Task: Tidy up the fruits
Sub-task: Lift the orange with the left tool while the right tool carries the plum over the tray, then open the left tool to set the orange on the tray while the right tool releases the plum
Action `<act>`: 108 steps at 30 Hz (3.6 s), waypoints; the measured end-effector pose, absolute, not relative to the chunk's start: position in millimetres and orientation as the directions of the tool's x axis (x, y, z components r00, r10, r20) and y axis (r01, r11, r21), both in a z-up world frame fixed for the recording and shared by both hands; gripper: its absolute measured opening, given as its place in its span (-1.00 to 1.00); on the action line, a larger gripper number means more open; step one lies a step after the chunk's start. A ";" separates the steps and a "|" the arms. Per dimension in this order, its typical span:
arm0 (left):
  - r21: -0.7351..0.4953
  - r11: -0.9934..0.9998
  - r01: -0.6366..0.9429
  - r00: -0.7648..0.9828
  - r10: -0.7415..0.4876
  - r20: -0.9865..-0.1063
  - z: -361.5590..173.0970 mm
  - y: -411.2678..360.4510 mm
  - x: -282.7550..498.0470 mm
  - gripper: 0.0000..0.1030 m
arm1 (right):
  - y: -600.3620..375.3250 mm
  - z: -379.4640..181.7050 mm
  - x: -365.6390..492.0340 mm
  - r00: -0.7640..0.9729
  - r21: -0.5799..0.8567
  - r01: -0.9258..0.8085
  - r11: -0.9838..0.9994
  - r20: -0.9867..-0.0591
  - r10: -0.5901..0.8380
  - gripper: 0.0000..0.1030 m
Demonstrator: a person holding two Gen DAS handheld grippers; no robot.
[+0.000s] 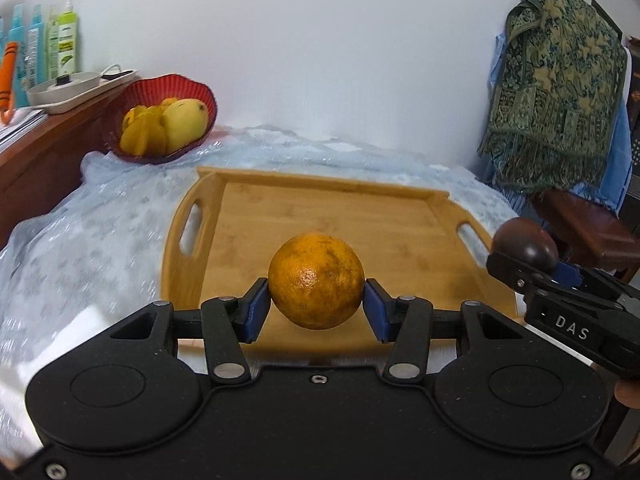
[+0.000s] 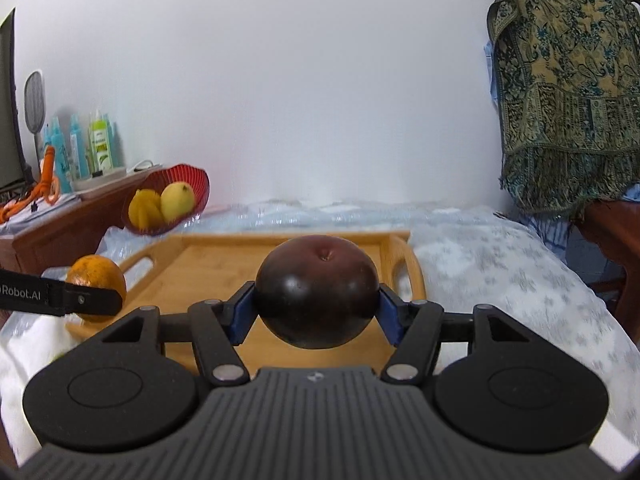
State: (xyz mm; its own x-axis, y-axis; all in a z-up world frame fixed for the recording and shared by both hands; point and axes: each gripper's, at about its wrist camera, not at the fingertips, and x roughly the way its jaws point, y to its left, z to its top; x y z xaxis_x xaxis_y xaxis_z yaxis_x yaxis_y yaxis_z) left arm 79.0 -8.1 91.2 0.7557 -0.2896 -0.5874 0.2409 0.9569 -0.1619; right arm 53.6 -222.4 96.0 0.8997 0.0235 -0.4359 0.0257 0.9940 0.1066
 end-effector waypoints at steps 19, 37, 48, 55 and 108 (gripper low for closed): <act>-0.163 0.934 0.319 0.725 -0.351 -0.592 70.4 -57.3 230.1 -0.07 | -245.4 60.3 195.8 0.849 0.080 0.025 0.997 -0.528 0.021 0.25; -0.151 0.949 0.275 0.683 -0.304 -0.665 34.4 -87.8 289.5 -0.07 | -256.8 45.8 235.7 0.791 0.091 0.026 0.995 -0.611 0.035 0.26; -0.117 0.948 0.297 0.676 -0.295 -0.675 26.1 -95.3 290.1 -0.06 | -257.1 40.6 247.7 0.761 0.083 0.038 0.996 -0.648 0.025 0.26; -0.100 0.946 0.308 0.680 -0.292 -0.672 26.1 -96.8 289.8 -0.06 | -256.0 41.0 248.1 0.762 0.079 0.034 0.996 -0.647 0.025 0.25; -0.096 0.954 0.283 0.689 -0.272 -0.671 35.4 -74.8 253.4 0.68 | -254.1 58.9 205.6 0.793 0.056 0.009 0.998 -0.609 0.027 0.72</act>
State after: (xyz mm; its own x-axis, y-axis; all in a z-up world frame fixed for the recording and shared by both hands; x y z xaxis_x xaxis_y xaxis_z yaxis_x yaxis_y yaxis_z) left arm 253.4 -74.8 35.4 0.6895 -0.2720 -0.6713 0.2832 0.9543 -0.0958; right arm 205.6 -254.1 58.9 0.7926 0.0274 -0.6091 0.0085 0.9984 0.0561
